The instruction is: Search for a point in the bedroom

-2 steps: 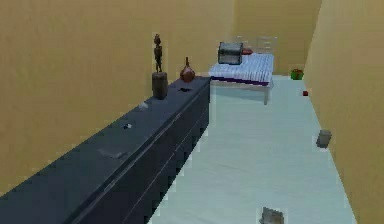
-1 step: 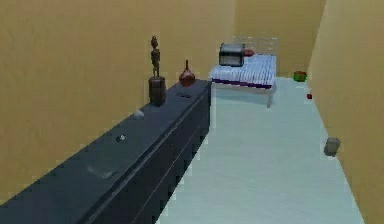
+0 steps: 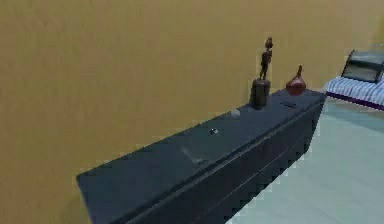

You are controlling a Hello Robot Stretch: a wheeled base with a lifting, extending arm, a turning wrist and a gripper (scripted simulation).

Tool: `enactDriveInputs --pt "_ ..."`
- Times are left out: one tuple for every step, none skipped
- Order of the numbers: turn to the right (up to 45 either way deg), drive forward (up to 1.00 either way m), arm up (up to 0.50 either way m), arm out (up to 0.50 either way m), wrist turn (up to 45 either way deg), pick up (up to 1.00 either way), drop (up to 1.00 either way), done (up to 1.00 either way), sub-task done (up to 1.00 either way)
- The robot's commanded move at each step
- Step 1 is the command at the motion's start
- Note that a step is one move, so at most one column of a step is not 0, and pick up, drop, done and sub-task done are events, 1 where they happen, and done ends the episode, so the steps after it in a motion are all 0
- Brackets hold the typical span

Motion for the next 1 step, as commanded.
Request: enactDriveInputs --pt "0.0 0.0 0.0 0.0 0.0 0.0 0.0 1.0 0.0"
